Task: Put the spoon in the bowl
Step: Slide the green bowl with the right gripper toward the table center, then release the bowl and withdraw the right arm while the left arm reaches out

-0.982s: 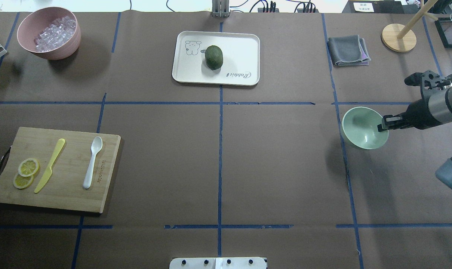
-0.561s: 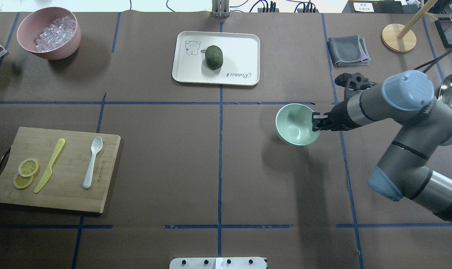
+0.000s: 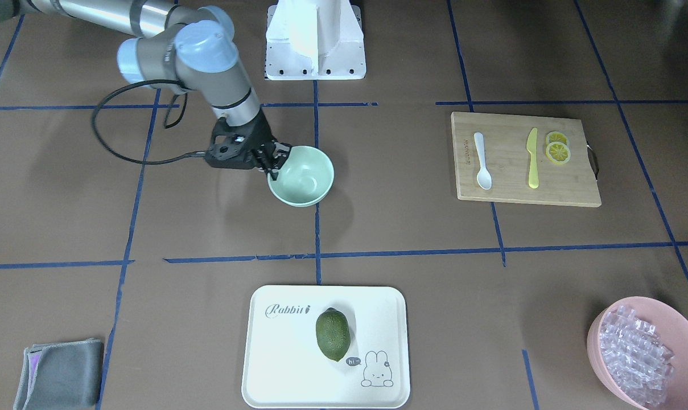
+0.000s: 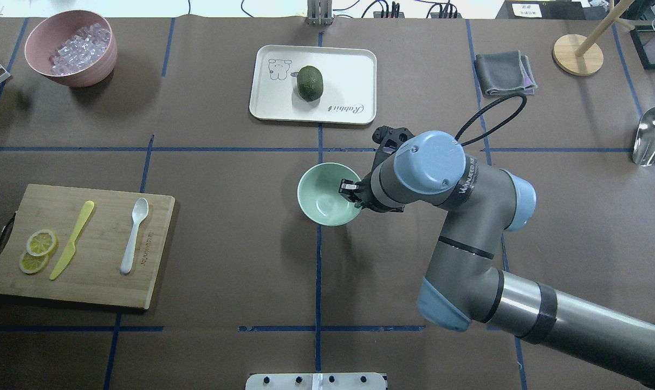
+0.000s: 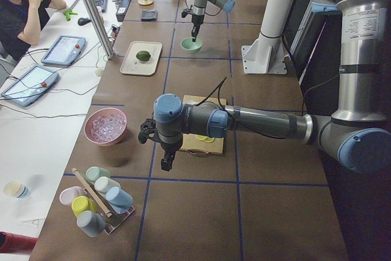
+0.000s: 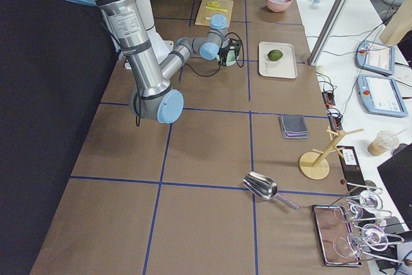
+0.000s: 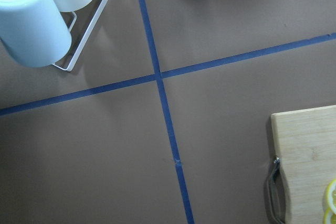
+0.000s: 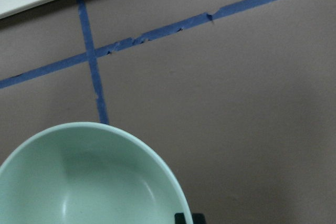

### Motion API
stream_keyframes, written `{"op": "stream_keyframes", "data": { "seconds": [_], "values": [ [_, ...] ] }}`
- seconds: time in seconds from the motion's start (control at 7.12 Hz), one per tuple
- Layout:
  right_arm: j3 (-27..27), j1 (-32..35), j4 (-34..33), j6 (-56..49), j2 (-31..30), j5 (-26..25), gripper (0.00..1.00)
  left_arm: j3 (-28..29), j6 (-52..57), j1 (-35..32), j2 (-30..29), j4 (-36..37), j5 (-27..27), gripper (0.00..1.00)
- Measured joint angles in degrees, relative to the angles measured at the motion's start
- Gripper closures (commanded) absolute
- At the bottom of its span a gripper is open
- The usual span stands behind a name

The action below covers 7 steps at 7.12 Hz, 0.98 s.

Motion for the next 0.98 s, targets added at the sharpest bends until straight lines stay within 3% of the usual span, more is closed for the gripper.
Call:
{"op": "stream_keyframes", "data": {
  "seconds": [0.42, 0.56, 0.98],
  "values": [
    [-2.3, -3.1, -0.3, 2.2, 1.5, -3.7, 0.52, 0.0, 0.0, 0.0, 0.0, 0.0, -0.5, 0.00],
    [-2.7, -3.2, -0.3, 2.3, 1.6, -3.9, 0.01, 0.0, 0.0, 0.0, 0.0, 0.0, -0.5, 0.00],
    [0.1, -0.1, -3.1, 1.5, 2.3, -2.5, 0.00, -0.2, 0.1, 0.0, -0.1, 0.0, -0.5, 0.00]
  ]
}}
